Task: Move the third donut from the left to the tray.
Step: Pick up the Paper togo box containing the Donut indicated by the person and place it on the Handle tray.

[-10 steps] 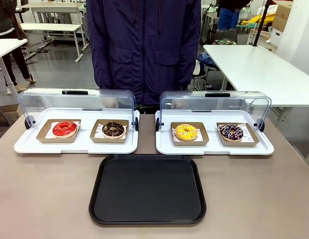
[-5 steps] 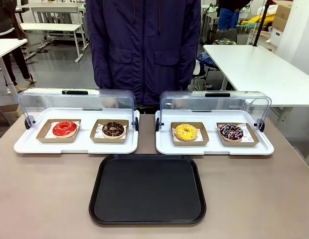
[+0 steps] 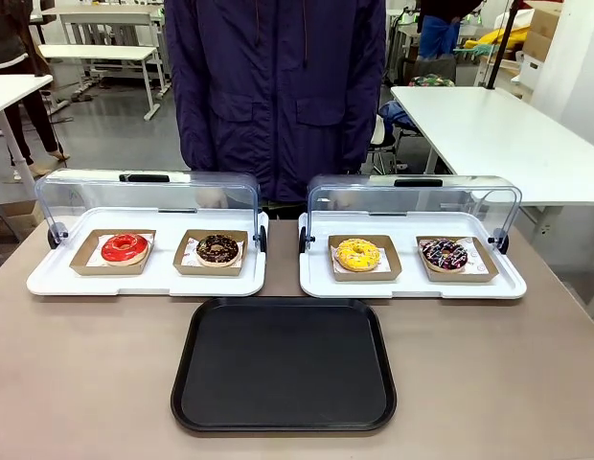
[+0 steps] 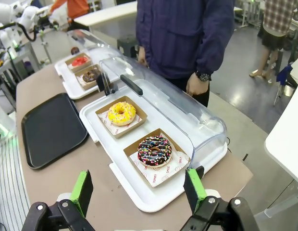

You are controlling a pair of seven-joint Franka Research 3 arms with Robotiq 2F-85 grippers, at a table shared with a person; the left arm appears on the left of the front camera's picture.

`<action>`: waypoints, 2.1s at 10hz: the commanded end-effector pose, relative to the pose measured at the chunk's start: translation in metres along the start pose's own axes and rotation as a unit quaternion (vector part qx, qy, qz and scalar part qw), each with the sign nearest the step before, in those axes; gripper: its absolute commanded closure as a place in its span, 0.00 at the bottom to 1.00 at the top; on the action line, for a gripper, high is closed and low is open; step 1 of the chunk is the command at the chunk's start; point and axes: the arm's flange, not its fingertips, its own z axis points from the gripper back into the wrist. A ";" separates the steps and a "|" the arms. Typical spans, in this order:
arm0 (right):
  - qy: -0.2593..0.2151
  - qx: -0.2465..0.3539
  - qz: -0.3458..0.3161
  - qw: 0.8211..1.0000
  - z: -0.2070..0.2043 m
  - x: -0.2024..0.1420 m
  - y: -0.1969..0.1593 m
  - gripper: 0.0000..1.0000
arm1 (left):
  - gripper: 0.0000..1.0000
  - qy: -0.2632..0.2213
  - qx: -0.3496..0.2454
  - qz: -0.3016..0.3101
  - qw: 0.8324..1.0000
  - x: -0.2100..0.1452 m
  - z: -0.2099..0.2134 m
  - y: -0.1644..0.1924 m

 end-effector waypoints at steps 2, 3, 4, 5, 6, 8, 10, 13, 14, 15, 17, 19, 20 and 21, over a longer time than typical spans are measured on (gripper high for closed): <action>-0.006 0.002 0.002 1.000 -0.001 0.001 0.002 0.00 | 0.00 0.005 -0.002 0.000 1.000 0.002 -0.001 -0.001; -0.006 0.002 0.002 1.000 -0.001 0.001 0.002 0.00 | 0.00 0.005 -0.002 0.000 1.000 0.002 -0.001 -0.001; -0.006 0.002 0.002 1.000 -0.001 0.001 0.002 0.00 | 0.00 0.005 -0.002 0.000 1.000 0.002 -0.001 -0.001; -0.006 0.002 0.002 1.000 -0.001 0.001 0.002 0.00 | 0.00 0.005 -0.002 0.000 1.000 0.002 -0.001 -0.001; -0.006 0.002 0.002 1.000 -0.001 0.001 0.002 0.00 | 0.00 0.005 -0.002 0.000 1.000 0.002 -0.001 -0.001; -0.006 0.002 0.002 1.000 -0.001 0.001 0.002 0.00 | 0.00 0.005 -0.002 0.000 1.000 0.002 -0.001 -0.001; -0.006 0.002 0.002 1.000 -0.001 0.001 0.002 0.00 | 0.00 0.005 -0.002 0.000 1.000 0.002 -0.001 -0.001; -0.006 0.002 0.002 1.000 -0.001 0.001 0.002 0.00 | 0.00 0.005 -0.002 0.000 1.000 0.002 -0.001 -0.001; -0.006 0.002 0.002 1.000 -0.001 0.001 0.002 0.00 | 0.00 0.005 -0.002 0.000 1.000 0.002 -0.001 -0.001; -0.006 0.002 0.002 1.000 -0.001 0.001 0.002 0.00 | 0.00 0.005 -0.002 0.000 1.000 0.002 -0.001 -0.001; -0.006 0.002 0.002 1.000 -0.001 0.001 0.002 0.00 | 0.00 0.005 -0.002 0.000 1.000 0.002 -0.001 -0.001; -0.006 0.002 0.002 1.000 -0.001 0.001 0.002 0.00 | 0.00 0.005 -0.002 0.000 1.000 0.002 -0.001 -0.001; -0.006 0.002 0.002 1.000 -0.001 0.001 0.002 0.00 | 0.00 0.005 -0.002 0.000 1.000 0.002 -0.001 -0.001; -0.006 0.002 0.002 1.000 -0.001 0.001 0.002 0.00 | 0.00 0.005 -0.002 0.000 1.000 0.002 -0.001 -0.001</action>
